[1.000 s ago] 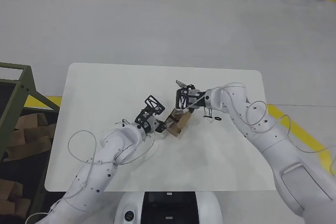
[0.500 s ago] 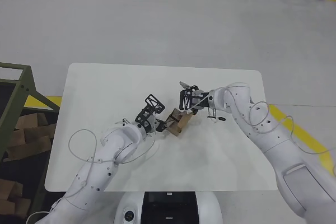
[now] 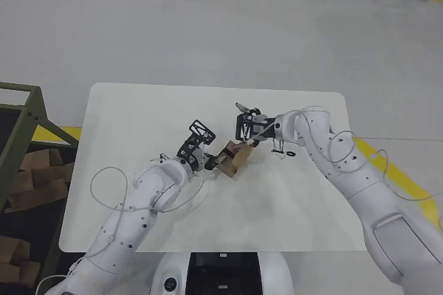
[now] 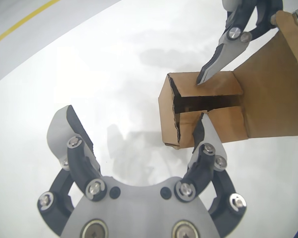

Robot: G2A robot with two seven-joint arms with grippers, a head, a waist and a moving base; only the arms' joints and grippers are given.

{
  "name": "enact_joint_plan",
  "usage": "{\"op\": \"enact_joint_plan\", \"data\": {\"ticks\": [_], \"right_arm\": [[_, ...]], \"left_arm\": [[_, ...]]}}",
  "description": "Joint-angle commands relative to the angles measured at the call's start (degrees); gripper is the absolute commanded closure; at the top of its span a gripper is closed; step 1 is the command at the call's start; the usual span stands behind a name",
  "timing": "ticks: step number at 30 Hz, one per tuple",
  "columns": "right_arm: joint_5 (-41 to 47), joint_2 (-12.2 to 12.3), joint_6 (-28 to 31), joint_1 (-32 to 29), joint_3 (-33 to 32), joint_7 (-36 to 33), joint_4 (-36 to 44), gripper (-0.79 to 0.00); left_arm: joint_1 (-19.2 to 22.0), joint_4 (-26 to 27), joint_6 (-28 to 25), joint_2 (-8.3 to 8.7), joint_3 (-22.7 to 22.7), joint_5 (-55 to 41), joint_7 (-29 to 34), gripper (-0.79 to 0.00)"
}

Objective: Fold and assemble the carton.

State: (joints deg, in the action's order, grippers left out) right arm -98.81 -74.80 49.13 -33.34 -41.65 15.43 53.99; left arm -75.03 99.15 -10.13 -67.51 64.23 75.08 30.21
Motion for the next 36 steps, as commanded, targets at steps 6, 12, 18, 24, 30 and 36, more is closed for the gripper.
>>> {"op": "enact_joint_plan", "data": {"ticks": [6, 12, 18, 24, 30, 36], "right_arm": [[-2.0, 1.1, 0.3, -1.2, -1.0, 2.6, 1.6, -0.785], [-2.7, 0.9, 1.5, -1.3, -0.2, -0.2, 1.5, -0.785], [-0.9, 0.1, 1.8, -0.5, 0.5, -2.3, 0.6, -0.785], [-0.8, 0.6, 0.3, -0.4, -0.8, 0.9, 0.8, -0.785], [0.3, 2.2, 0.2, -1.7, -4.5, 8.8, 1.5, -0.785], [-7.0, 6.4, -0.5, -4.2, -10.5, 24.5, 3.3, -0.785]], "left_arm": [[-0.4, 0.4, -0.4, -0.03, 0.4, -0.3, 0.0, -0.785], [-0.5, 0.2, -0.4, -0.1, 0.6, -0.1, 0.0, -0.785], [-0.5, 0.3, -0.5, -0.18, 0.6, 0.2, -0.2, -0.785], [-0.7, 0.4, -0.7, -0.24, 0.8, 0.1, -0.3, -0.785], [-0.6, 0.4, -0.7, -0.35, 0.7, 0.0, -0.2, -0.785], [-0.6, 0.4, -1.0, -0.42, 0.7, 0.2, -0.3, -0.785]]}}
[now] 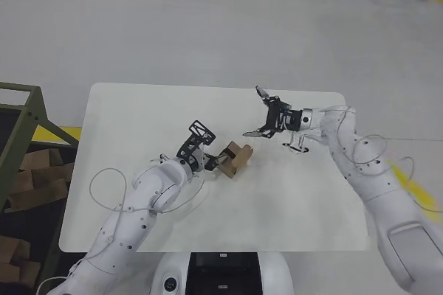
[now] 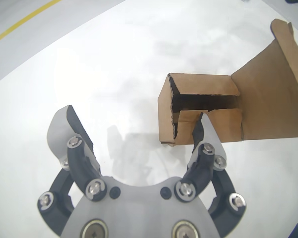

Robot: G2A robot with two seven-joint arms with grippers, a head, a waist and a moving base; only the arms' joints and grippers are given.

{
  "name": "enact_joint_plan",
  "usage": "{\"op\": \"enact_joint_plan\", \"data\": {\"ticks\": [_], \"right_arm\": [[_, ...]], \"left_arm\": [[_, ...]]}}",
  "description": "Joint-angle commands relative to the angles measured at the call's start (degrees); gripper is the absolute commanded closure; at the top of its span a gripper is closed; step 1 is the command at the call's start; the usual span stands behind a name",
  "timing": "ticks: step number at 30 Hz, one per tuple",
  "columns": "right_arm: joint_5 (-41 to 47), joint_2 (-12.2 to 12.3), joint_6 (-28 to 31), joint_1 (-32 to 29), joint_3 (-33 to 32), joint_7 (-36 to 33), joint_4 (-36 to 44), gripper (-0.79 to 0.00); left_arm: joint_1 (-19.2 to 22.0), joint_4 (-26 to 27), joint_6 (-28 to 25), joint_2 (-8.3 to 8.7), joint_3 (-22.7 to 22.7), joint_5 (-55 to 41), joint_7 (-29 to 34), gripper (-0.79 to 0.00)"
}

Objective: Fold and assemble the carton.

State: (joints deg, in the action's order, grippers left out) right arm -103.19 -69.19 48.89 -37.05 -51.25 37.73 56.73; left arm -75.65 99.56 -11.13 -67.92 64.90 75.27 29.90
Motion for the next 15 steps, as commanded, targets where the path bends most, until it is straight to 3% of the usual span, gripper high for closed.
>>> {"op": "enact_joint_plan", "data": {"ticks": [1, 5, 9, 15], "right_arm": [[-4.6, 1.6, 0.0, -1.0, -1.5, 3.6, 1.4, -0.785], [-11.8, 4.5, 0.5, -3.7, -4.1, 10.9, 4.9, -0.785], [-18.7, 6.4, 2.8, -6.1, -3.7, 12.9, 8.7, -0.785], [-17.4, 5.8, 3.8, -6.4, 0.0, 11.1, 8.9, -0.785]], "left_arm": [[0.0, 0.0, 0.0, -0.02, 0.0, 0.1, 0.0, -0.785], [0.0, 0.0, -0.1, -0.07, 0.1, 0.0, 0.0, -0.785], [0.0, 0.0, 0.2, -0.18, 0.2, -0.5, -0.4, -0.785], [0.2, -0.1, 0.3, -0.33, -0.3, -0.3, 0.0, -0.785]]}}
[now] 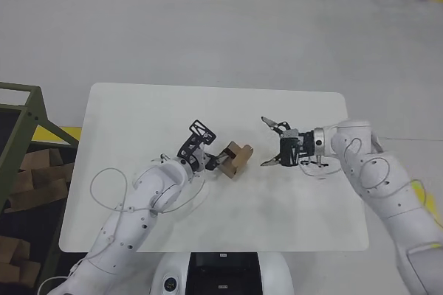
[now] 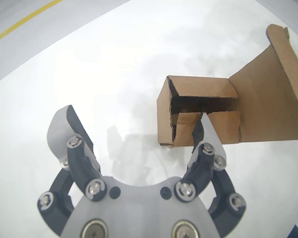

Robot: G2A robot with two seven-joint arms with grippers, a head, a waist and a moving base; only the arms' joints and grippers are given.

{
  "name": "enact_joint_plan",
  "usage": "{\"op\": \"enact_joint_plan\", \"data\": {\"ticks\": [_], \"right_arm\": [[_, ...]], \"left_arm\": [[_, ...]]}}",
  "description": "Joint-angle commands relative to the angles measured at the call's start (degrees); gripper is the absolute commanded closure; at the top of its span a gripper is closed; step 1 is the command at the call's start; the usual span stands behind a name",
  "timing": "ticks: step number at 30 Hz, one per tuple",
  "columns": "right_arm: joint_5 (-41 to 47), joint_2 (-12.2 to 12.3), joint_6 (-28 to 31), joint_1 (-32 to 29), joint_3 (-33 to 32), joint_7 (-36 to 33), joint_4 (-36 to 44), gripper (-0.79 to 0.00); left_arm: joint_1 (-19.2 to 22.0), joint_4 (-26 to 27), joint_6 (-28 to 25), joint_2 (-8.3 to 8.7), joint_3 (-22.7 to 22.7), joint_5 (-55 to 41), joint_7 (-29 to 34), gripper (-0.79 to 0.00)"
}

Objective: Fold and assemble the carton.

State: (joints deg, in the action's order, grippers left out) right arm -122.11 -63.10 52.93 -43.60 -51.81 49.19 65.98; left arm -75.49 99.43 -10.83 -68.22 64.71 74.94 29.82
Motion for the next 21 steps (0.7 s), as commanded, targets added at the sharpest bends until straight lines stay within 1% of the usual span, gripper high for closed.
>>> {"op": "enact_joint_plan", "data": {"ticks": [1, 5, 9, 11, 13, 17, 21], "right_arm": [[2.4, -0.7, -0.6, 0.5, 1.3, -1.0, -0.7, -0.785], [7.0, -2.2, -1.6, 2.0, 3.7, -1.4, -2.1, -0.785], [10.9, -3.6, -2.4, 3.8, 5.3, -3.7, -4.5, -0.785], [12.6, -4.2, -3.2, 4.4, 5.7, -5.9, -6.0, -0.785], [14.0, -4.8, -4.1, 4.9, 6.2, -9.9, -7.2, -0.785], [17.0, -6.1, -4.7, 5.4, 7.6, -15.5, -7.3, -0.785], [19.0, -6.9, -5.1, 5.8, 8.4, -18.6, -7.8, -0.785]], "left_arm": [[0.1, 0.0, 0.0, -0.04, -0.1, 0.2, 0.1, -0.785], [0.1, 0.1, 0.2, -0.11, 0.0, 0.1, 0.3, -0.785], [0.2, 0.0, 0.1, -0.16, -0.1, 0.3, 0.5, -0.785], [0.1, 0.0, 0.1, -0.19, -0.1, 0.2, 0.4, -0.785], [0.0, 0.0, -0.1, -0.21, -0.1, 0.2, 0.4, -0.785], [0.0, -0.1, -0.3, -0.24, -0.1, 0.4, 0.3, -0.785], [0.0, 0.0, -0.4, -0.27, -0.1, 0.5, 0.3, -0.785]]}}
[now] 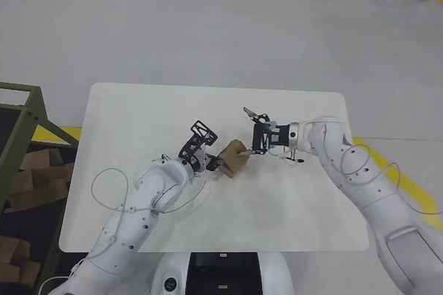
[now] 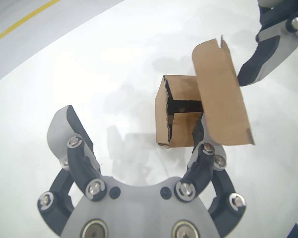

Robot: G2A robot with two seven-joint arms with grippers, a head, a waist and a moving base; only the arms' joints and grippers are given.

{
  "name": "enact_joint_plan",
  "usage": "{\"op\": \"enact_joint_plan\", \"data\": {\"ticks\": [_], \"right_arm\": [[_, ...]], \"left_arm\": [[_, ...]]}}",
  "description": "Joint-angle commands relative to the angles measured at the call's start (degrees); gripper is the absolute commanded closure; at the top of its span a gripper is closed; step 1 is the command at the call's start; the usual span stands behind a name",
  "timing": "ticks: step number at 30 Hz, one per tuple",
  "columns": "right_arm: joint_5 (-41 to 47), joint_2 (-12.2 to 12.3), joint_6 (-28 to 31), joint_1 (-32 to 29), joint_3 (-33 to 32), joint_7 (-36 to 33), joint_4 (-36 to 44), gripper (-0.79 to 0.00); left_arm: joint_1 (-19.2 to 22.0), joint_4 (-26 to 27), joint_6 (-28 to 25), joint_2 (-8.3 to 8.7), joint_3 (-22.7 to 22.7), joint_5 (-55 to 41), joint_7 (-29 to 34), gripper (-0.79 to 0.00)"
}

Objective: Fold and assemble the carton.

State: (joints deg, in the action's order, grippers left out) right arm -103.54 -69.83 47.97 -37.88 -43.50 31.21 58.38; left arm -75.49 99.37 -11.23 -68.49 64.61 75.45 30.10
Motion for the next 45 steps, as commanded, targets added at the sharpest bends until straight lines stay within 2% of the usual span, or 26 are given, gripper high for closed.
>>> {"op": "enact_joint_plan", "data": {"ticks": [1, 5, 11, 15, 20, 29, 36, 40, 43, 45], "right_arm": [[0.8, -0.3, -0.1, 0.3, 0.2, -1.6, -0.5, -0.785], [1.8, -1.1, 0.2, 1.0, 1.3, -5.4, -0.8, -0.785], [2.9, -1.8, 0.3, 1.7, 2.0, -6.7, -2.3, -0.785], [3.1, -2.1, 0.3, 2.2, 2.5, -7.5, -2.9, -0.785], [3.5, -2.5, 0.2, 2.5, 2.8, -7.7, -3.6, -0.785], [2.4, -2.7, 0.1, 2.7, 3.5, -6.7, -3.7, -0.785], [-0.4, -2.2, 0.1, 2.3, 4.0, -4.6, -2.2, -0.785], [-1.3, -1.8, 0.5, 2.2, 3.4, -6.5, -1.8, -0.785], [-1.0, -0.4, 1.4, 2.0, 0.6, -2.9, -1.8, -0.785], [-4.0, 1.0, 4.2, 1.8, -0.5, 1.1, 0.2, -0.785]], "left_arm": [[0.0, 0.1, 0.0, -0.01, 0.1, 0.0, -0.1, -0.785], [-0.2, 0.2, -0.1, -0.02, 0.4, -0.2, -0.1, -0.785], [-0.9, 1.0, -0.1, 0.11, 1.6, -0.5, -0.4, -0.785], [-1.9, 2.5, -2.8, 0.32, 3.5, -5.2, -0.2, -0.785], [-3.7, 4.6, -2.4, 0.77, 4.9, -1.5, 0.0, -0.785], [-6.0, 4.7, -1.1, 1.09, 5.8, 2.8, -1.3, -0.785], [-6.5, 5.4, -0.3, 1.03, 5.4, 3.8, -1.7, -0.785], [-7.0, 6.1, -0.3, 1.11, 6.2, 3.7, -1.8, -0.785], [-7.4, 6.6, -0.5, 1.21, 7.0, 3.4, -1.9, -0.785], [-7.8, 7.0, -0.6, 1.27, 7.7, 2.8, -2.1, -0.785]]}}
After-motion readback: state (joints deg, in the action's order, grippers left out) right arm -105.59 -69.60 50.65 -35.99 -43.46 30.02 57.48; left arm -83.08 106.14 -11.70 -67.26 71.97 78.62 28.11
